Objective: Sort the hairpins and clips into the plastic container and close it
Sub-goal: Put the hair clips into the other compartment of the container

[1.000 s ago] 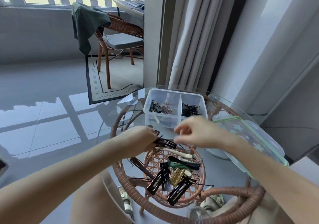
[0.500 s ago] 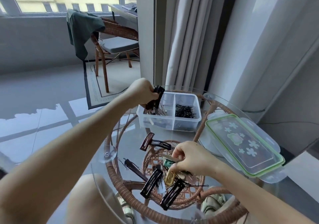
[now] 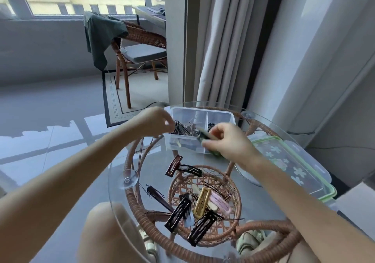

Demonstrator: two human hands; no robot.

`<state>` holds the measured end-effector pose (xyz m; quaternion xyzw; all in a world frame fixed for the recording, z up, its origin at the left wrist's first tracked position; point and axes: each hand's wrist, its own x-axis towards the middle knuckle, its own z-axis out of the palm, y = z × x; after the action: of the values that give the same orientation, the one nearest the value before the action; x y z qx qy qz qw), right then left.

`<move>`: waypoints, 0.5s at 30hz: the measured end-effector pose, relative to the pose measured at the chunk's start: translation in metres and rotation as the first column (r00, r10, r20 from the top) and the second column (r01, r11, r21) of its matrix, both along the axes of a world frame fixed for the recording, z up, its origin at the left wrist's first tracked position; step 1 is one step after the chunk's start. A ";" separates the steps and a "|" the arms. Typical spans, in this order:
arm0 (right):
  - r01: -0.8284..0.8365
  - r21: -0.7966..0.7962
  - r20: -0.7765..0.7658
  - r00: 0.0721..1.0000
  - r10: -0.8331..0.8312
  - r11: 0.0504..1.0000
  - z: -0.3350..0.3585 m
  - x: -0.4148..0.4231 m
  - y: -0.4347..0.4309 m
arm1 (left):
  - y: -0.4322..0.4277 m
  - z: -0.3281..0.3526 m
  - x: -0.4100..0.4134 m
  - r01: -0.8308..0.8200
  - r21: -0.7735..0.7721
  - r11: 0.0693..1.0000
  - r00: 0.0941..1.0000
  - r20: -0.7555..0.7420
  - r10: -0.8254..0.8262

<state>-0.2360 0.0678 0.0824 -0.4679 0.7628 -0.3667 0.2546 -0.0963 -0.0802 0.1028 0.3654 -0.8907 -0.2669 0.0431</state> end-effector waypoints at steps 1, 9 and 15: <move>0.041 -0.049 -0.040 0.998 -0.043 0.998 0.004 -0.002 -0.015 | 0.007 -0.002 0.012 0.062 0.040 0.997 0.988 0.137 -0.067; 0.113 -0.113 -0.447 0.882 -0.152 0.987 -0.006 0.008 -0.077 | 0.048 -0.050 0.057 0.274 0.090 0.957 0.837 0.468 -0.284; -0.263 0.342 -0.560 0.715 0.420 0.902 -0.043 0.044 -0.034 | 0.054 -0.070 0.066 0.296 -0.022 0.955 0.908 0.317 -0.274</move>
<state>-0.1916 0.0341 0.0390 -0.6615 0.7410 -0.0444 0.1069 -0.0307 -0.0264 0.0326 0.2672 -0.9388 -0.1783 -0.1244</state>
